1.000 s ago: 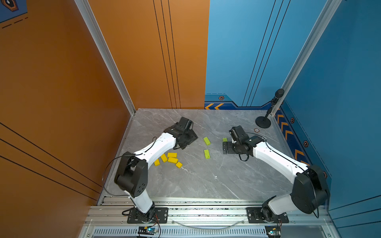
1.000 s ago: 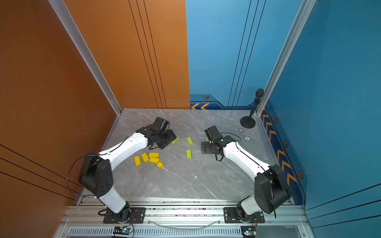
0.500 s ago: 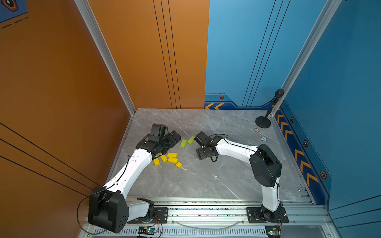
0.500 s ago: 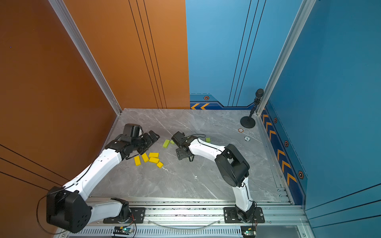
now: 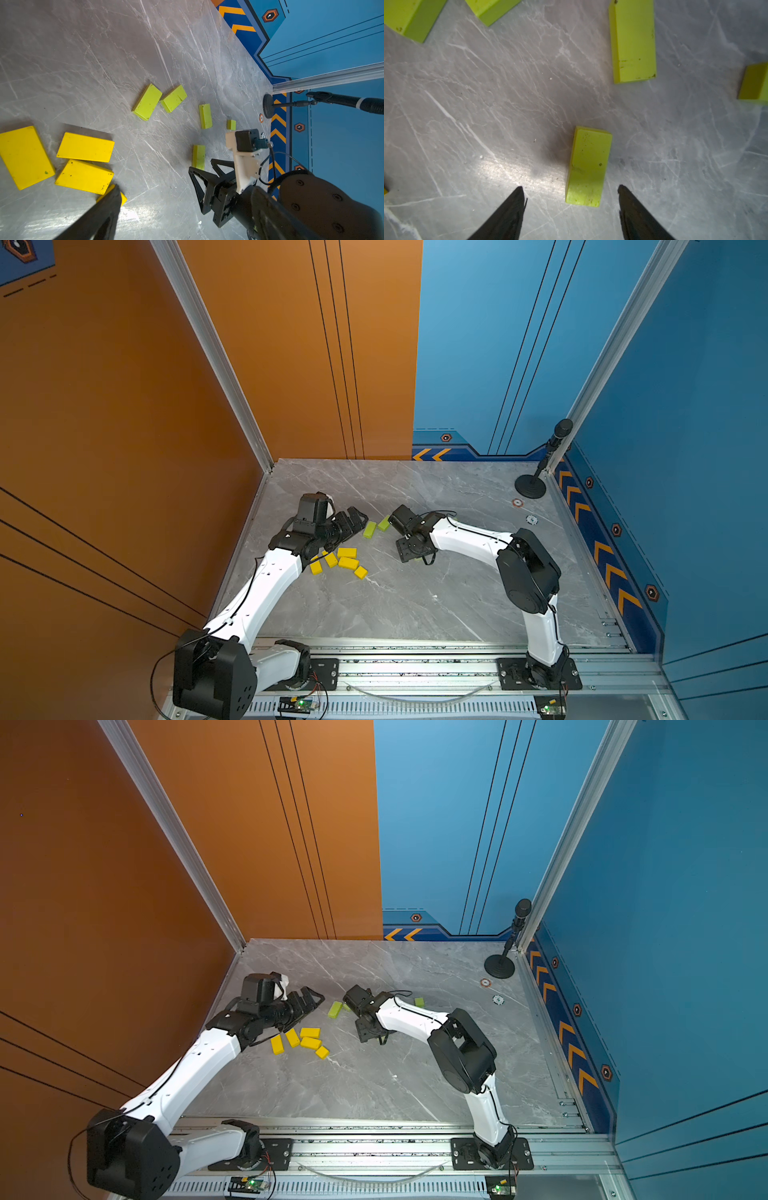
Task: Assemble the letter v with building blocks
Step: Pick up the building block from the center of the board.
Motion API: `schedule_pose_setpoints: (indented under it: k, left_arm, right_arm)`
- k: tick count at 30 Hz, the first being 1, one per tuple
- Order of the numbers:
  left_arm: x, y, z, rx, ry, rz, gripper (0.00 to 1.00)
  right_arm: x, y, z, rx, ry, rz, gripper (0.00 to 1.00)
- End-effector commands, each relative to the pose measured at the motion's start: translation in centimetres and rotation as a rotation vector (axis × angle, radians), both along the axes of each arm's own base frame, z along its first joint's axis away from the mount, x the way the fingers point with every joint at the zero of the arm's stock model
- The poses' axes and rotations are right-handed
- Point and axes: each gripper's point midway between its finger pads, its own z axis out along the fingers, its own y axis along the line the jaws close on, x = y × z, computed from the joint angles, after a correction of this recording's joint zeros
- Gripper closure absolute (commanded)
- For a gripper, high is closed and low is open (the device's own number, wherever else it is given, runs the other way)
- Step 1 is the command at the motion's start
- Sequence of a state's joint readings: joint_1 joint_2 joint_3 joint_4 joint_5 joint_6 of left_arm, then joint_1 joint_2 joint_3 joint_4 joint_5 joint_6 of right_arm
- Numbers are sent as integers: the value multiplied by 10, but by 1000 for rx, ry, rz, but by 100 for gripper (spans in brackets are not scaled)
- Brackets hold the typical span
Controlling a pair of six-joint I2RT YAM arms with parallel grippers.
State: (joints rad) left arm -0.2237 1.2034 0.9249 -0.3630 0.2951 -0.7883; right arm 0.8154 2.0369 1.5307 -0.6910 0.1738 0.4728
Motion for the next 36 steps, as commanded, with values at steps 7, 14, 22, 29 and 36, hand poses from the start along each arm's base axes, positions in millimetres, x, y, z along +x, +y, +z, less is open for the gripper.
schedule_pose_setpoints:
  k: [7, 14, 22, 29, 36]
  left_arm:
    - [-4, -3, 9, 52, -49, -39, 2]
    - [-2, -4, 2, 65, -29, -39, 2]
    - [-1, -4, 0, 82, -25, -46, 2]
    - [0, -3, 0, 97, -29, -48, 2]
    - [3, -5, 2, 119, -45, -71, 2]
  right_arm:
    - [7, -17, -10, -37, 25, -43, 40]
    - [2, -15, -29, -49, 74, -31, 42]
    - [0, -14, -37, -56, 91, -30, 58]
    - [1, -26, -31, -64, 84, -21, 76]
    - [11, -66, -9, -61, 79, 58, 83]
